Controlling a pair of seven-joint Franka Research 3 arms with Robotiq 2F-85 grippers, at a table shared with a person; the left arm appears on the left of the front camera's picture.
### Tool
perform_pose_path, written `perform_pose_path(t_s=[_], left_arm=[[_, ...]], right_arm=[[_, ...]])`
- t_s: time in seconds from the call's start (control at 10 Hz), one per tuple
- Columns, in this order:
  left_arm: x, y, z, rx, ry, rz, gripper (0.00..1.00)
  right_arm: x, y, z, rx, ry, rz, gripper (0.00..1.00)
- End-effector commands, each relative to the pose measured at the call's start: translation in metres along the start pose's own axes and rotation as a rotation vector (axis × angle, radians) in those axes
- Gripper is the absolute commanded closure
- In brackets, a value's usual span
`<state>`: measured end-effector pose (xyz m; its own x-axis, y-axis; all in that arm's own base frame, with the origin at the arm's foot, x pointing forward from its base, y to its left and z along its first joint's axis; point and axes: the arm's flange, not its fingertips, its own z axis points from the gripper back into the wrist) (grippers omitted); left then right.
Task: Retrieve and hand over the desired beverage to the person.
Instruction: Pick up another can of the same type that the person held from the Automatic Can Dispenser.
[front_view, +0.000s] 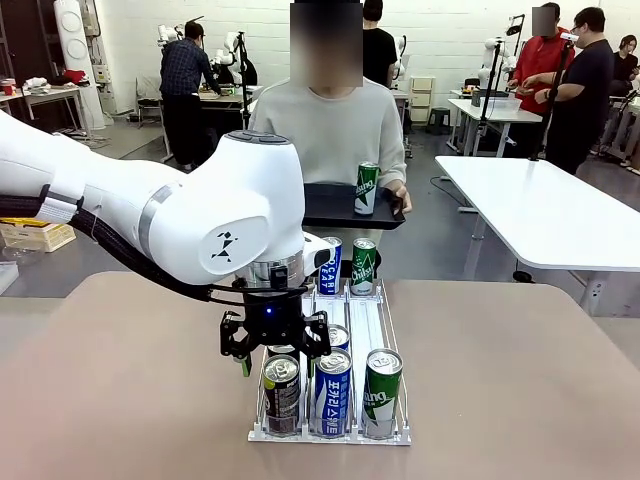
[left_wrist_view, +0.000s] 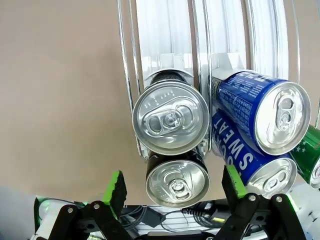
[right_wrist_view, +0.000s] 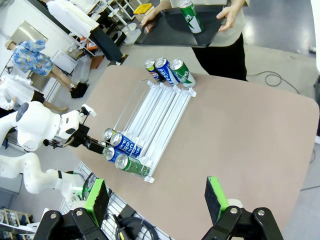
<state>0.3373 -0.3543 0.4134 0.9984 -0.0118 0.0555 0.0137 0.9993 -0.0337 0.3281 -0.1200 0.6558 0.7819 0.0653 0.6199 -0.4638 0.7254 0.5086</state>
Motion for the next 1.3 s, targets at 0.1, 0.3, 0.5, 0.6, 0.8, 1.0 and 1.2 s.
perform_pose_path(t_s=[0.1, 0.3, 0.5, 0.6, 0.8, 1.0, 1.2], left_arm=[[0.0045, -0.0020, -0.0061, 0.004, -0.034, -0.001, 0.00], [0.0059, -0.0007, -0.0068, 0.006, -0.045, -0.003, 0.00], [0.0082, 0.0030, -0.0081, 0.007, -0.047, 0.000, 0.00], [0.0096, 0.0053, -0.0080, 0.008, -0.045, 0.004, 0.00], [0.0099, 0.0070, -0.0077, 0.005, -0.038, 0.003, 0.00], [0.0089, 0.0065, -0.0087, -0.014, -0.011, -0.011, 0.00], [0.0096, 0.0059, -0.0110, -0.011, 0.008, -0.012, 0.00]], right_arm=[[0.0008, -0.0007, -0.0003, 0.007, 0.004, -0.004, 0.00], [0.0008, -0.0007, -0.0003, 0.007, 0.004, -0.004, 0.00], [0.0008, -0.0007, -0.0003, 0.007, 0.004, -0.004, 0.00], [0.0008, -0.0007, -0.0003, 0.007, 0.004, -0.004, 0.00], [0.0008, -0.0007, -0.0003, 0.007, 0.004, -0.004, 0.00], [0.0008, -0.0007, -0.0003, 0.007, 0.004, -0.004, 0.00], [0.0008, -0.0007, -0.0003, 0.007, 0.004, -0.004, 0.00]])
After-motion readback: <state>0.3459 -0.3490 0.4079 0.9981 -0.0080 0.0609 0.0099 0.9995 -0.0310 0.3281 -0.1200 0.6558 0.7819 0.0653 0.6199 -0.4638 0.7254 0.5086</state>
